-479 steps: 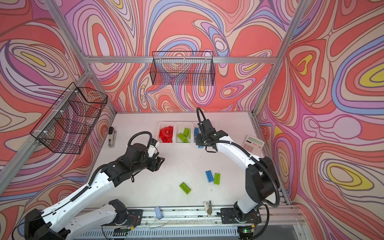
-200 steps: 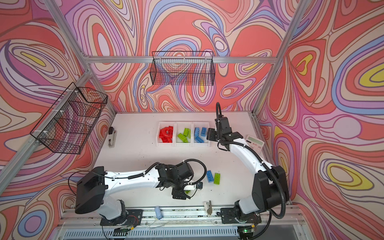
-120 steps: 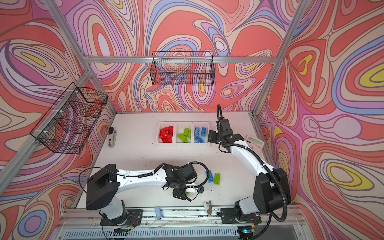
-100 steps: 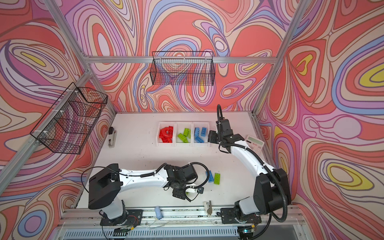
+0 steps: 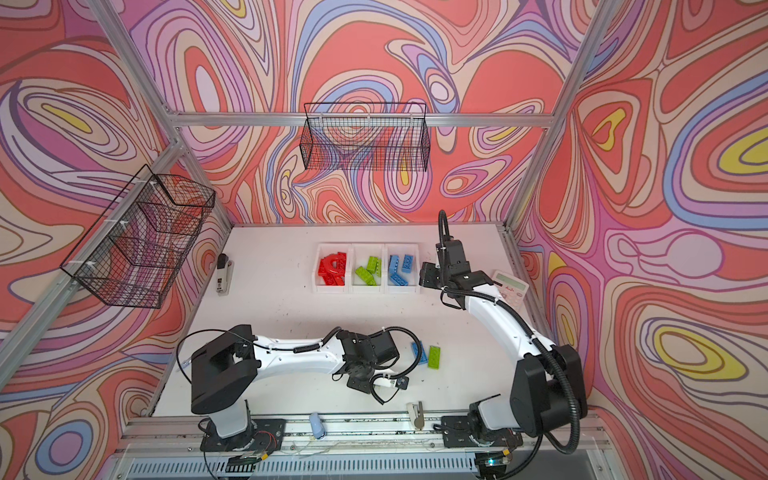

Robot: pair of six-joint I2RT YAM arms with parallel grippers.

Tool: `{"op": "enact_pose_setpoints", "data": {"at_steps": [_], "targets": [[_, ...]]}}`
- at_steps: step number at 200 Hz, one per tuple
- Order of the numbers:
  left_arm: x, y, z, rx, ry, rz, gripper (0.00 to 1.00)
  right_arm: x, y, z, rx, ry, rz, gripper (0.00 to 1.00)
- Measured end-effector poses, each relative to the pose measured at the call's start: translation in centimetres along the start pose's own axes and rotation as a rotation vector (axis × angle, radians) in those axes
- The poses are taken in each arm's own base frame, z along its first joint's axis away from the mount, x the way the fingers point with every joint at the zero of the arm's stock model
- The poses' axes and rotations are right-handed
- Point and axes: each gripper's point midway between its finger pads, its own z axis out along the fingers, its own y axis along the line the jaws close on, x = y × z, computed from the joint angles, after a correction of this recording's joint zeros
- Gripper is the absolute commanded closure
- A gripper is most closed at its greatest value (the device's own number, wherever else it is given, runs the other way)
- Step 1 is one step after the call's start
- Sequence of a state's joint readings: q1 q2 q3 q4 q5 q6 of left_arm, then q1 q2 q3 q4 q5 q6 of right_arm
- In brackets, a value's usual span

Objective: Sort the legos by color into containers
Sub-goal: 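Release blue brick into blue bin while left gripper grasps lime-green brick, then drop lime-green brick into middle bin with left gripper while right gripper lowers to blue brick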

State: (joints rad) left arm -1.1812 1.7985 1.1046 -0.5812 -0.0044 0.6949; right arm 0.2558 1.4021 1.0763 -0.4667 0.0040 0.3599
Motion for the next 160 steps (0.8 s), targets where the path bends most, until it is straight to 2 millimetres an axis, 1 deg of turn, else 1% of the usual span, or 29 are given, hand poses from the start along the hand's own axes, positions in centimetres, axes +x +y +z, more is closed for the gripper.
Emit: {"op": "enact_pose_setpoints", "data": {"at_steps": [14, 32, 50, 65, 94, 106, 120, 127, 140, 150, 160], "targets": [[0.0, 0.1, 0.0, -0.005, -0.001, -0.014, 0.77, 0.3, -0.2, 0.0, 0.003, 0.007, 0.001, 0.35], [0.3, 0.9, -0.2, -0.023, -0.008, -0.07, 0.77, 1.4, -0.6, -0.1, 0.01, 0.027, 0.001, 0.36], [0.9, 2.7, -1.1, -0.064, -0.045, -0.177, 0.77, 3.2, -1.2, 0.0, 0.017, 0.061, 0.005, 0.36], [1.3, 5.0, -2.8, -0.119, -0.102, -0.283, 0.77, 4.8, -1.6, 0.1, 0.017, 0.094, 0.014, 0.36], [2.2, 10.6, -7.1, -0.263, -0.248, -0.499, 0.78, 7.4, -2.1, 0.1, 0.005, 0.15, 0.033, 0.37], [2.6, 13.0, -8.5, -0.31, -0.289, -0.585, 0.78, 8.5, -2.2, 0.1, -0.003, 0.172, 0.044, 0.37], [3.6, 16.4, -10.0, -0.365, -0.328, -0.709, 0.78, 9.9, -2.3, 0.2, -0.012, 0.204, 0.061, 0.37], [4.1, 18.2, -10.5, -0.387, -0.34, -0.768, 0.78, 10.4, -2.3, 0.3, -0.018, 0.219, 0.069, 0.38], [5.0, 21.9, -11.3, -0.432, -0.358, -0.879, 0.78, 11.2, -2.3, 0.4, -0.029, 0.238, 0.084, 0.38], [5.7, 24.9, -11.5, -0.464, -0.365, -0.955, 0.78, 11.7, -2.3, 0.2, -0.037, 0.245, 0.094, 0.38], [6.4, 27.1, -11.3, -0.489, -0.361, -1.016, 0.78, 11.8, -2.2, 0.0, -0.045, 0.246, 0.103, 0.38]]}}
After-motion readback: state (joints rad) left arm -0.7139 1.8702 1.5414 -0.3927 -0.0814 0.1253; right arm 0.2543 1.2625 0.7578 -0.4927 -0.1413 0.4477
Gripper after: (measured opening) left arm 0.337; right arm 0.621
